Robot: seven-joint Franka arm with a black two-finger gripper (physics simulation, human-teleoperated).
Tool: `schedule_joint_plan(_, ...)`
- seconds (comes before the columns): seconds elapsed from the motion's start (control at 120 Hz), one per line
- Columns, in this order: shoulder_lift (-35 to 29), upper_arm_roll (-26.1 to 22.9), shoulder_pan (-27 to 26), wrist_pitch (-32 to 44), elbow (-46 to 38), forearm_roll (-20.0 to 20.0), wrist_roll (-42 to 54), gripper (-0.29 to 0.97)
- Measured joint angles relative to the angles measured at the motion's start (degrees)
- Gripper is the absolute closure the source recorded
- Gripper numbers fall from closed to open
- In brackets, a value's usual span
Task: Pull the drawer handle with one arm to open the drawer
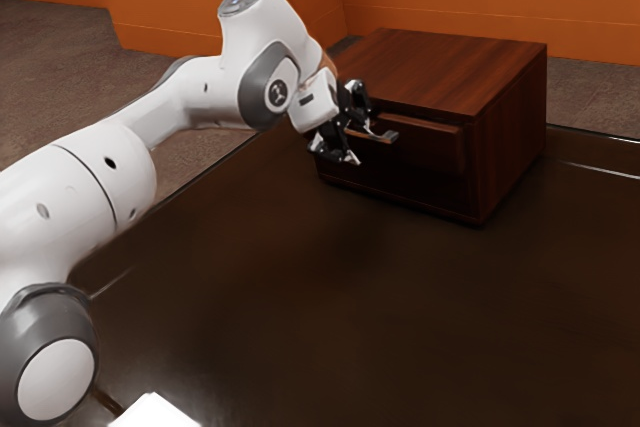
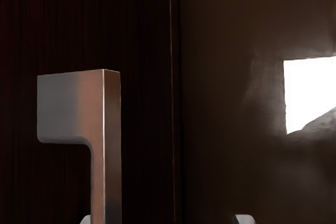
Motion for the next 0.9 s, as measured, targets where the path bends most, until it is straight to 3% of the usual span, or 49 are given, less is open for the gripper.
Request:
schedule_joint_plan(0.583,-11.9,-0.1,-0.1,-0.4,-15.4,0.5,-4.3,0.5)
schedule_joint_plan(0.9,-18.3,-0.2,-0.4,1.0,-24.4,0.4,-6.7,0.45)
